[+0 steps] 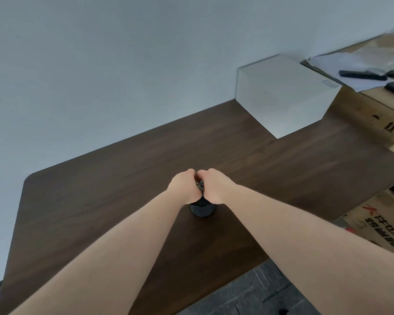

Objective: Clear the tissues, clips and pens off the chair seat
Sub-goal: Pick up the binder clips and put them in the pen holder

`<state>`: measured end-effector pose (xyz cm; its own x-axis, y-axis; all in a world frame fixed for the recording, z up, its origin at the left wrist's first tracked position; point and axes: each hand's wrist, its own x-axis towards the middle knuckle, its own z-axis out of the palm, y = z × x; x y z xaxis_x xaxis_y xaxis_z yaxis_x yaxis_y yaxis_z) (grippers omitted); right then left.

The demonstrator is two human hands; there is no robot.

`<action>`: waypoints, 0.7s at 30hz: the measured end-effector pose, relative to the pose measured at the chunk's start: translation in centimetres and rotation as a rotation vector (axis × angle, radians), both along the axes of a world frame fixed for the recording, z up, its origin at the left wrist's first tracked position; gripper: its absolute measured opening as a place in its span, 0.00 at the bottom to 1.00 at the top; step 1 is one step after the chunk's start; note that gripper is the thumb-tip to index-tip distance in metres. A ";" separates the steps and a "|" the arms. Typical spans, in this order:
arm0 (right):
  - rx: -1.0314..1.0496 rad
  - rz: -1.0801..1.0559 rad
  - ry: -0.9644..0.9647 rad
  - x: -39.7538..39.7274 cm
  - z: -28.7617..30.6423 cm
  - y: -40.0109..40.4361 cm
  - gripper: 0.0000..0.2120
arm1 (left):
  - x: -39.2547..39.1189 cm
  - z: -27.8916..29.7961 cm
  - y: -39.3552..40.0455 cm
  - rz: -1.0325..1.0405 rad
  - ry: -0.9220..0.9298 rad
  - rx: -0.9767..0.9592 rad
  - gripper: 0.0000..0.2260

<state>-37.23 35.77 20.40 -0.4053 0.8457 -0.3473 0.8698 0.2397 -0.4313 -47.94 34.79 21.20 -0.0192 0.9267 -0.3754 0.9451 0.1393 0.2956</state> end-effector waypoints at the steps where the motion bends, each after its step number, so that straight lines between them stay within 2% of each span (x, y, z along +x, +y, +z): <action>1: 0.003 0.006 -0.001 0.0 -0.1 0.0 0.15 | 0.0 -0.1 0.0 0.006 0.000 0.004 0.12; 8: 0.040 0.008 0.024 0.1 -0.2 0.3 0.14 | 0.1 -0.6 0.0 0.017 0.040 -0.006 0.14; 13: 0.057 0.016 0.046 0.6 0.0 0.4 0.16 | 0.3 -0.4 -0.2 0.038 0.023 0.001 0.16; 21: 0.087 0.027 0.042 1.5 0.6 0.2 0.24 | -0.2 0.8 -1.1 0.028 0.004 0.001 0.26</action>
<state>-35.75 35.99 21.03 -0.4413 0.8602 -0.2554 0.8439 0.3011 -0.4440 -48.11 33.71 22.02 -0.0470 0.9259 -0.3748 0.9419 0.1661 0.2921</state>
